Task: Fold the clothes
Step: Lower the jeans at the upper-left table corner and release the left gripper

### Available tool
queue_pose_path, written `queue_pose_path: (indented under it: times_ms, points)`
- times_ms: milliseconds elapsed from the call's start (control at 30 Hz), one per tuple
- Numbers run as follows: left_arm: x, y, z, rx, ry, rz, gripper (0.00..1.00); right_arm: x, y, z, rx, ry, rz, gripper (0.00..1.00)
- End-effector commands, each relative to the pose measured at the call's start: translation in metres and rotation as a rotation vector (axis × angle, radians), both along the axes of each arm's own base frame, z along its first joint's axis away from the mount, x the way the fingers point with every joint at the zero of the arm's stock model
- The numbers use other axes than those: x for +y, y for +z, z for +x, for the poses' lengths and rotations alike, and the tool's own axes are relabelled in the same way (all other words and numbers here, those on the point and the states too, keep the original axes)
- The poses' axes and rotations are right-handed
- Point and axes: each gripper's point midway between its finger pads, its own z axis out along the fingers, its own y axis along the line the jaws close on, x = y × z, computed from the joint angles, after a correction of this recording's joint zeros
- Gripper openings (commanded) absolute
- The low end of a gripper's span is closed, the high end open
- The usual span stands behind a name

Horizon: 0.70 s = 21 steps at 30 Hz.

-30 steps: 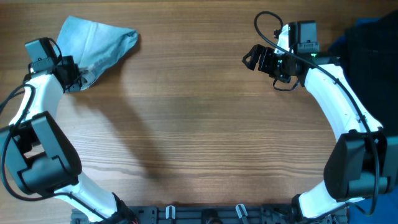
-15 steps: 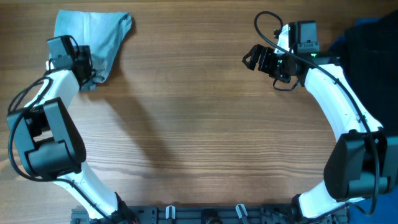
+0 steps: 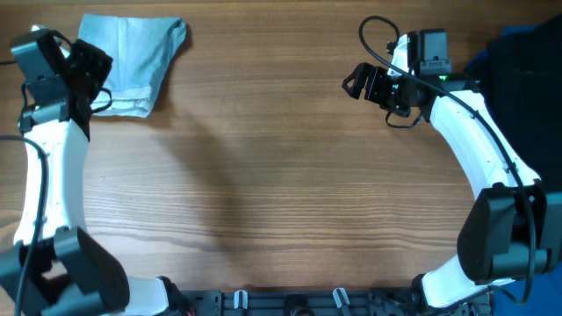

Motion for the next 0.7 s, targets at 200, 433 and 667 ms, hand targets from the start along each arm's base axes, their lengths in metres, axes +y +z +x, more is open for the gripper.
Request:
queue_pose_path:
  times_ms: [200,433,667]
  points:
    - [-0.012,-0.183,-0.019,0.441,-0.108,-0.151,0.04,-0.002,-0.002,0.001,0.002,-0.009,-0.008,1.0]
    - [-0.021,-0.117,0.008,0.152,-0.27,-0.29,0.04,-0.002,-0.002,0.001,0.002,-0.01,-0.008,1.0]
    - [0.061,-0.047,-0.003,0.013,-0.023,-0.124,0.06,-0.002,-0.002,0.001,0.002,-0.01,-0.008,1.0]
